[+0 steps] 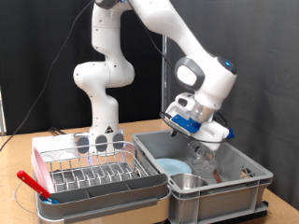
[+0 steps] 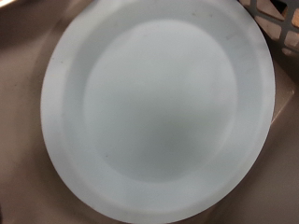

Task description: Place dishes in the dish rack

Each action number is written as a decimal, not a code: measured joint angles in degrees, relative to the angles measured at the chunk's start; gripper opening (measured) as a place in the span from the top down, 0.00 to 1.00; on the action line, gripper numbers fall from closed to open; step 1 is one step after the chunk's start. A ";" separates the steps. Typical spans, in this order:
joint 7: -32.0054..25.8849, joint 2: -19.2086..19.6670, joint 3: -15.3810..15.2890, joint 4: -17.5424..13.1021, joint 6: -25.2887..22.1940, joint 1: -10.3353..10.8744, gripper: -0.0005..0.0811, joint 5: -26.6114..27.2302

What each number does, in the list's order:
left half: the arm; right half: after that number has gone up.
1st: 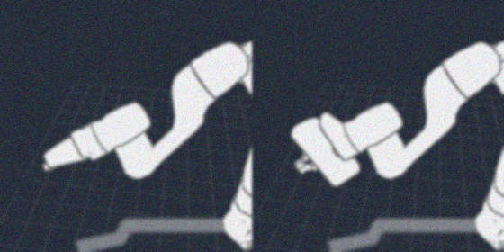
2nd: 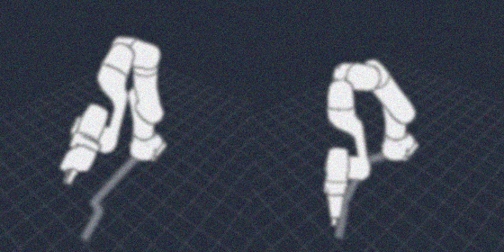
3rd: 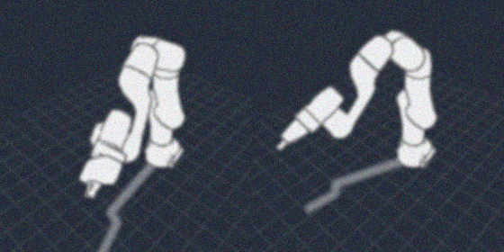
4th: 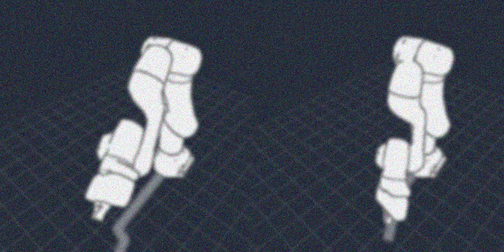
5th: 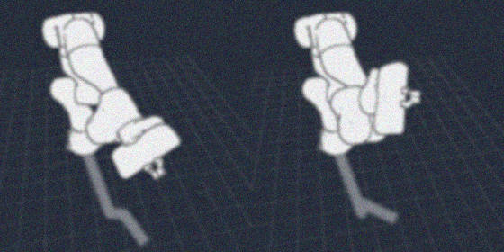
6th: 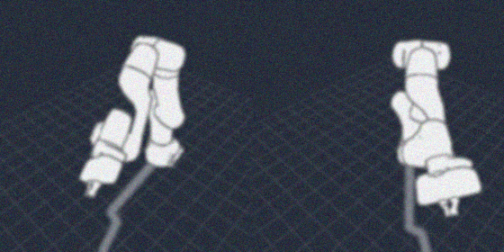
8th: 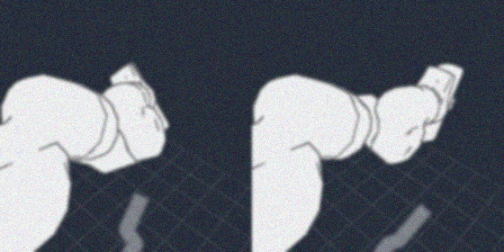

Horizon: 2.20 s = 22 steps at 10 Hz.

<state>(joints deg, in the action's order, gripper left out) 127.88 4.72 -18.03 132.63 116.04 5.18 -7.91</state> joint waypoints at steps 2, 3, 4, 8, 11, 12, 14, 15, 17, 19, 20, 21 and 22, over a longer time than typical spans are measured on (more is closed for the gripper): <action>1.20 4.48 0.06 -3.02 -0.93 0.00 0.00 -0.12; 1.31 6.62 0.07 -4.46 -0.83 0.01 0.00 -0.42; 1.34 8.29 0.07 -5.62 -0.60 0.03 0.00 -0.94; 3.80 12.74 0.11 -7.64 1.18 0.13 0.00 -4.93; 5.11 15.20 0.53 -8.26 1.50 0.13 0.00 -7.07; 5.12 15.75 0.77 -8.22 1.46 0.13 0.00 -7.61; 5.11 16.49 1.19 -7.60 1.40 0.10 0.00 -8.83; 5.11 16.51 1.46 -6.97 1.43 0.09 0.00 -9.51; 5.11 16.52 1.84 -5.79 1.74 0.05 0.00 -10.19; 5.11 16.51 2.11 -4.75 2.63 0.04 0.00 -10.35; 5.10 16.50 2.24 -4.35 2.98 0.04 0.00 -10.37; 5.06 16.46 2.26 -4.22 3.11 0.04 0.00 -10.38; 5.02 16.43 2.27 -4.13 3.10 0.04 0.00 -10.38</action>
<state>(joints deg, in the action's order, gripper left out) 132.90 21.16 -15.76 128.50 119.15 5.22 -18.29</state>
